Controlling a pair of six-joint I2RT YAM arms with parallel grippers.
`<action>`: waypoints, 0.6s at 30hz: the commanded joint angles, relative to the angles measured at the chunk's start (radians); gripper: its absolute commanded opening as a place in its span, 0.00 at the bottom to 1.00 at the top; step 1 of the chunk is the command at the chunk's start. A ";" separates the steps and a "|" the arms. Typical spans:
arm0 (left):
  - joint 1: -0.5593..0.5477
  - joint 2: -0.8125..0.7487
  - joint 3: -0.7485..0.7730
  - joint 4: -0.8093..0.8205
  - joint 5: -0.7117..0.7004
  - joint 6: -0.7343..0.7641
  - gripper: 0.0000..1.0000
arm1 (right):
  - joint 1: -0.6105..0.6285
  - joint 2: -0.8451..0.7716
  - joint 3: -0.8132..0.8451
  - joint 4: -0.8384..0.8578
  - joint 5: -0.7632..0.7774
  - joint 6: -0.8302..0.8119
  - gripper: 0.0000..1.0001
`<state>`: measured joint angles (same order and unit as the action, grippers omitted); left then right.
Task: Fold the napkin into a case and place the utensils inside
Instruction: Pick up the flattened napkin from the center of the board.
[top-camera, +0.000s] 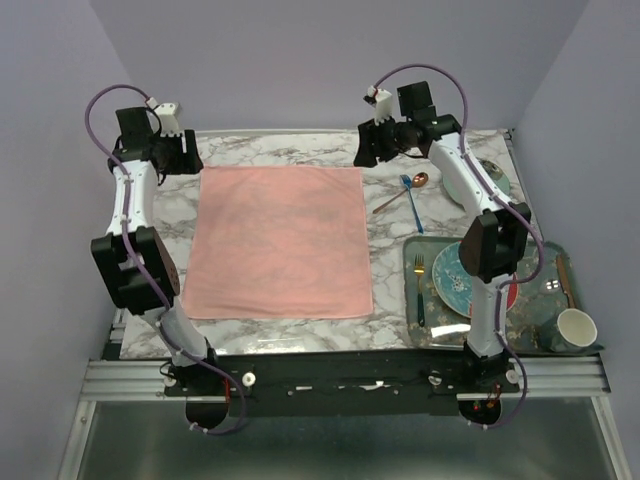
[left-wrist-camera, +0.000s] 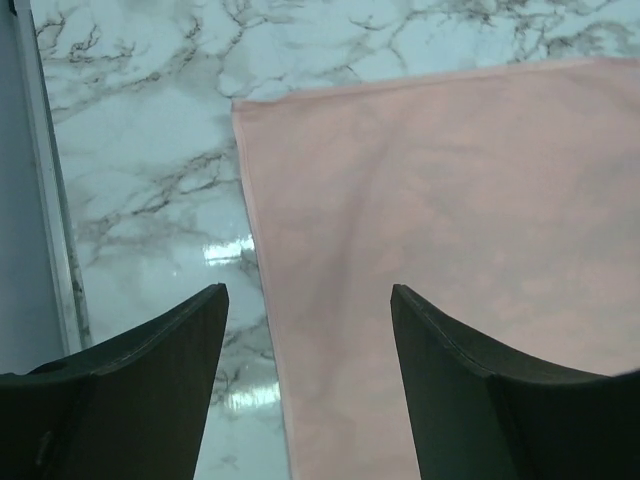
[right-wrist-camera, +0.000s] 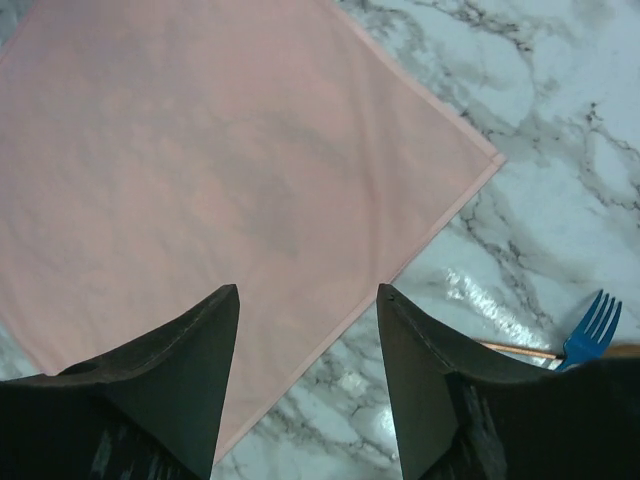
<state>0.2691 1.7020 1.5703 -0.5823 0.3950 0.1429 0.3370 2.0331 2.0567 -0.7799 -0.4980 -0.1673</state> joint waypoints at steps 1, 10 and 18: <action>0.007 0.246 0.190 0.101 -0.044 -0.183 0.75 | -0.039 0.168 0.140 0.056 0.058 0.089 0.67; -0.002 0.571 0.451 0.125 -0.061 -0.106 0.71 | -0.069 0.187 0.085 0.054 0.023 0.095 0.71; -0.002 0.725 0.586 0.102 0.039 -0.029 0.65 | -0.069 0.176 0.068 0.028 0.010 0.077 0.74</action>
<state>0.2680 2.3623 2.0670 -0.4732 0.3641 0.0551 0.2687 2.2368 2.1403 -0.7357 -0.4690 -0.0822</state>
